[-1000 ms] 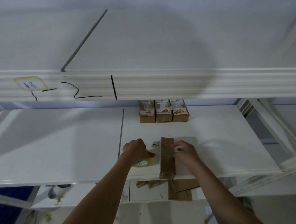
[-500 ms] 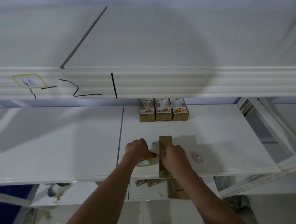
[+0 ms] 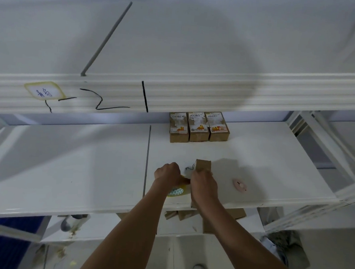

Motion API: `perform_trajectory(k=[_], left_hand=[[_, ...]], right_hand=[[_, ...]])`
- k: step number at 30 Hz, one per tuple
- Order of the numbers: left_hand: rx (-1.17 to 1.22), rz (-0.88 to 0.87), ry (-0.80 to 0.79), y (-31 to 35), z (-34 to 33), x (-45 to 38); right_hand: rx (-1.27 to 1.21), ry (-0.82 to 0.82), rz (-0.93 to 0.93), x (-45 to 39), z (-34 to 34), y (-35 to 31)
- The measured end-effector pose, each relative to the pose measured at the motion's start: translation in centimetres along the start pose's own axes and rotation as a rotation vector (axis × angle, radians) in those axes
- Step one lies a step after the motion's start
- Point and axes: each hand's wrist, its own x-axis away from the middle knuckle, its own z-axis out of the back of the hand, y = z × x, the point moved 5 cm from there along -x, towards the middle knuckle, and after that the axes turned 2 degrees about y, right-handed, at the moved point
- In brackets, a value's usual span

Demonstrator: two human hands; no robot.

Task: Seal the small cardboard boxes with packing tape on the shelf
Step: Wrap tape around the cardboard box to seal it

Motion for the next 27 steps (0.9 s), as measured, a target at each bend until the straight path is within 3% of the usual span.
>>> perform_trajectory(k=[7, 12, 17, 21, 25, 27], left_hand=[[0.015, 0.022, 0.0, -0.8, 0.1, 0.1], [0.034, 0.035, -0.016, -1.6, 0.4, 0.1], [0.037, 0.026, -0.002, -2.1, 0.7, 0.1], [0.056, 0.025, -0.031, -2.9, 1.4, 0.3], [0.123, -0.057, -0.108, -3.4, 2.2, 0.2], [0.27, -0.077, -0.117, -4.2, 2.6, 0.2]], right_hand=[[-0.012, 0.038, -0.092, -0.1, -0.8, -0.1], [-0.185, 0.097, -0.203, -0.4, -2.5, 1.2], [-0.497, 0.018, -0.393, -0.3, -1.9, 3.0], [-0.569, -0.133, -0.394, -0.8, -1.5, 3.9], [-0.645, -0.144, -0.428, -1.4, -1.8, 5.1], [-0.716, -0.159, -0.467, -1.6, -2.1, 6.0]])
